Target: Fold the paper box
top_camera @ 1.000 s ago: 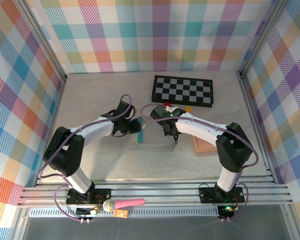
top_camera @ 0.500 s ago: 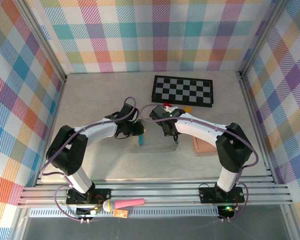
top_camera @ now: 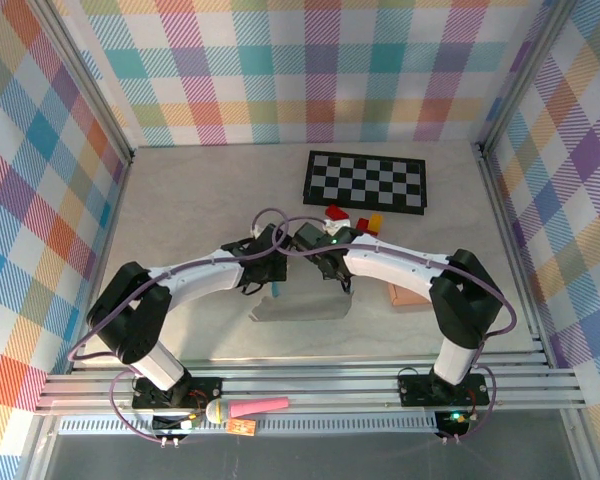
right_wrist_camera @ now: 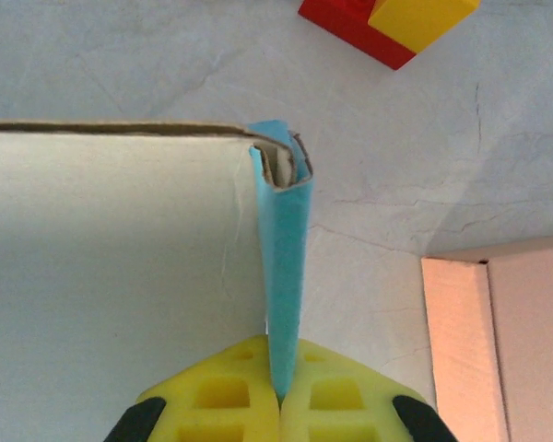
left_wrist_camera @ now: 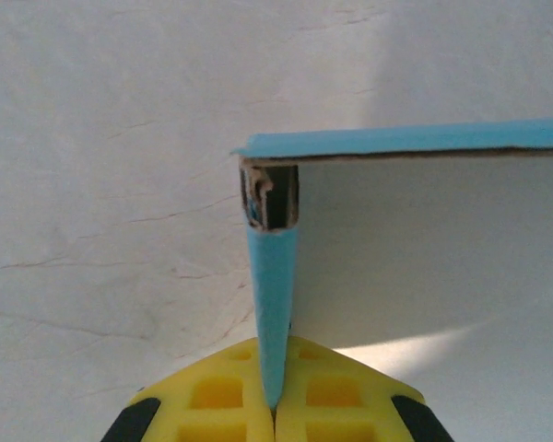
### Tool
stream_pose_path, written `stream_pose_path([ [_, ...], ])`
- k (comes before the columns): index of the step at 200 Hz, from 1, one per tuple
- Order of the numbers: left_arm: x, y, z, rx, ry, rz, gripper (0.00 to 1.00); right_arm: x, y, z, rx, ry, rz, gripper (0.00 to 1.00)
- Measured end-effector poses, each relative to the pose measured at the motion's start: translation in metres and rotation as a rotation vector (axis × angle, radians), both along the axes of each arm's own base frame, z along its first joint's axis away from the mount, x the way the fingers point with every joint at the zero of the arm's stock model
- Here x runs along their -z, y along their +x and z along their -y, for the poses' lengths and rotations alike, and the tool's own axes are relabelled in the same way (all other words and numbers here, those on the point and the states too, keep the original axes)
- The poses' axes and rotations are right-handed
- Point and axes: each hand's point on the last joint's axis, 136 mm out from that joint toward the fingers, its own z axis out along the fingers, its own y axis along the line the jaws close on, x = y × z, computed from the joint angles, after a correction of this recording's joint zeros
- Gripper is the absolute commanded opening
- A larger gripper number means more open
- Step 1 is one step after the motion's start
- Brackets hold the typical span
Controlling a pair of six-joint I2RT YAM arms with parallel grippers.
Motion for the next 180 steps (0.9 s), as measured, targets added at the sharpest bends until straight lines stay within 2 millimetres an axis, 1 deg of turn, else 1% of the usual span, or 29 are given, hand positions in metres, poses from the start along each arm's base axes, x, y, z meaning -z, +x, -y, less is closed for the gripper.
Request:
stream_pose_path([
  [22, -0.001, -0.001, -0.003, -0.033, 0.018, 0.017, 0.00, 0.003, -0.006, 0.000, 0.009, 0.014, -0.007, 0.00],
  [51, -0.002, 0.000, -0.004, -0.049, 0.019, 0.024, 0.00, 0.004, -0.008, 0.000, 0.020, 0.027, -0.006, 0.00],
  [64, -0.001, 0.000, -0.003, -0.047, 0.018, 0.025, 0.12, 0.004, -0.008, 0.000, 0.024, 0.029, -0.005, 0.00],
  [78, 0.001, 0.000, -0.002, -0.043, 0.013, 0.032, 0.19, 0.005, -0.009, 0.001, 0.028, 0.026, -0.004, 0.00],
  [95, 0.008, -0.005, -0.004, -0.030, 0.016, 0.018, 0.23, 0.007, -0.011, 0.003, 0.029, 0.017, -0.011, 0.00],
  [113, 0.013, -0.009, -0.003, -0.020, 0.010, 0.008, 0.23, 0.008, -0.014, 0.004, 0.025, 0.009, -0.018, 0.00],
  [119, 0.014, -0.010, -0.003, -0.018, 0.007, 0.004, 0.22, 0.008, -0.014, 0.004, 0.025, 0.008, -0.019, 0.00],
  [130, 0.016, -0.011, -0.002, -0.014, 0.002, 0.001, 0.17, 0.009, -0.014, 0.004, 0.025, 0.008, -0.020, 0.00],
  [148, 0.016, -0.011, 0.002, -0.011, -0.015, 0.001, 0.00, 0.009, -0.015, 0.004, 0.024, 0.010, -0.024, 0.00],
  [180, 0.014, -0.011, 0.001, -0.019, -0.003, 0.006, 0.00, 0.009, -0.017, 0.003, 0.025, 0.020, -0.034, 0.00],
])
